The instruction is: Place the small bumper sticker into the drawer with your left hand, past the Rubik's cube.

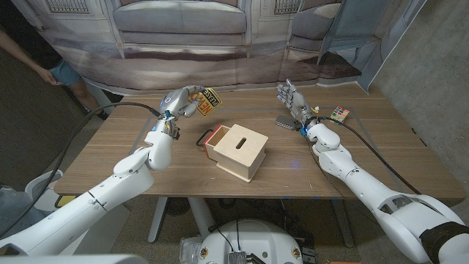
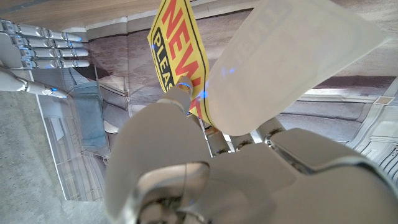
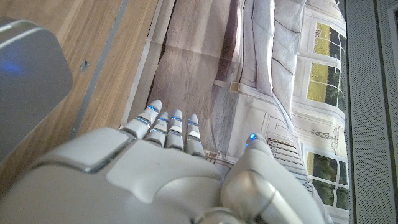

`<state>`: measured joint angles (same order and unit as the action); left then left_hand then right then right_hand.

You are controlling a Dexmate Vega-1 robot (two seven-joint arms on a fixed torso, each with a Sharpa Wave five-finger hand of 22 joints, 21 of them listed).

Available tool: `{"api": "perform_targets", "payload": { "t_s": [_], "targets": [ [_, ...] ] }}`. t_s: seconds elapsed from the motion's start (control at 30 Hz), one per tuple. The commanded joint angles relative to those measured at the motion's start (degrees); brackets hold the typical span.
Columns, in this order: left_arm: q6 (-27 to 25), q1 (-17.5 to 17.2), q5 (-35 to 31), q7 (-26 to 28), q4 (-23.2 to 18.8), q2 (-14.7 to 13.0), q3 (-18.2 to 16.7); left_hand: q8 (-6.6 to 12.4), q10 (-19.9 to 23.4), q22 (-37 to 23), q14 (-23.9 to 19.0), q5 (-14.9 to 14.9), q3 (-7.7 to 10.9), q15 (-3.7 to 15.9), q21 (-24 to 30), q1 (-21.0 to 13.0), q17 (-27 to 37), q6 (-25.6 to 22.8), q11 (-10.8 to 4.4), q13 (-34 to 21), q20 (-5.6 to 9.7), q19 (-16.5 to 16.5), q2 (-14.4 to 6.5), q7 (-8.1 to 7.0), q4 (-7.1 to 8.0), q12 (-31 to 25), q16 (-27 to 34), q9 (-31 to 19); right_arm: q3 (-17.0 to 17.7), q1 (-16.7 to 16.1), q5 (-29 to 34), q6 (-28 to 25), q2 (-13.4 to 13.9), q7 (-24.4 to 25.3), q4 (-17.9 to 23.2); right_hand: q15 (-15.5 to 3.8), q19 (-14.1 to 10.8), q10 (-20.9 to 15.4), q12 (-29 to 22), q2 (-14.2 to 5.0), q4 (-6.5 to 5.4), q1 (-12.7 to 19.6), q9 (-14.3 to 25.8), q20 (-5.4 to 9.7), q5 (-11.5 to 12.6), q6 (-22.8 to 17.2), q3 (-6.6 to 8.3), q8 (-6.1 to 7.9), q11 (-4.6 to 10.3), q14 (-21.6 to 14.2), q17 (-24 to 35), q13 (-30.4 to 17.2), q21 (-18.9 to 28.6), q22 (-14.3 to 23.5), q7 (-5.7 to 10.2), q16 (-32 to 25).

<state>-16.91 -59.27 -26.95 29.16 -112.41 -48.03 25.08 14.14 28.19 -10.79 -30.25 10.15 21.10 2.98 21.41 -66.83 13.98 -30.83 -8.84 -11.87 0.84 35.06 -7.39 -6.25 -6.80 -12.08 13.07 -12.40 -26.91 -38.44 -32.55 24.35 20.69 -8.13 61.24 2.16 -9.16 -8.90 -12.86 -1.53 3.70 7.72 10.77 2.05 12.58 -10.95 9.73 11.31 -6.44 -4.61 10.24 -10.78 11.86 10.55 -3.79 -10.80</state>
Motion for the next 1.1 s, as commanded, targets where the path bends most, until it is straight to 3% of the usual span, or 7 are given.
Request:
{"api": "perform_targets", "payload": {
  "t_s": [0.03, 1.1],
  "targets": [
    [0.7, -0.4, -1.0, -0.1, -0.6, 0.2, -0.1, -0.12, 0.0, -0.1, -0.4, 0.1, 0.02, 6.22, 0.4, 0.4, 0.2, -0.4, -0.37, -0.1, 0.27, 0.0, 0.1, -0.02, 0.09, 0.2, -0.1, -0.1, 0.1, -0.2, -0.1, -0.4, 0.3, 0.2, 0.4, 0.08, -0.3, -0.4, 0.2, -0.47, 0.01, -0.1, 0.2, 0.14, -0.3, -0.5, 0.06, 0.10, 0.19, -0.7, 0.2, -0.1, -0.2, 0.1, -0.06, 0.1],
    [4.9, -1.2, -2.6, -0.2, -1.8, 0.6, -0.3, -0.37, 0.1, -0.1, -0.3, 0.1, -0.01, 6.08, 0.4, 0.6, 0.2, -0.5, -0.40, -0.1, 0.15, -0.2, 0.2, 0.04, 0.07, 0.2, -0.3, -0.1, -0.2, 1.7, -0.1, 0.6, -1.0, -0.9, -3.0, 0.07, -0.4, -0.4, 0.3, -0.52, 0.04, -0.1, 0.2, 0.17, -0.3, -0.5, -0.01, 0.07, 0.15, -0.7, 0.2, -0.1, -0.2, 0.1, -0.04, 0.1]
  ]
}}
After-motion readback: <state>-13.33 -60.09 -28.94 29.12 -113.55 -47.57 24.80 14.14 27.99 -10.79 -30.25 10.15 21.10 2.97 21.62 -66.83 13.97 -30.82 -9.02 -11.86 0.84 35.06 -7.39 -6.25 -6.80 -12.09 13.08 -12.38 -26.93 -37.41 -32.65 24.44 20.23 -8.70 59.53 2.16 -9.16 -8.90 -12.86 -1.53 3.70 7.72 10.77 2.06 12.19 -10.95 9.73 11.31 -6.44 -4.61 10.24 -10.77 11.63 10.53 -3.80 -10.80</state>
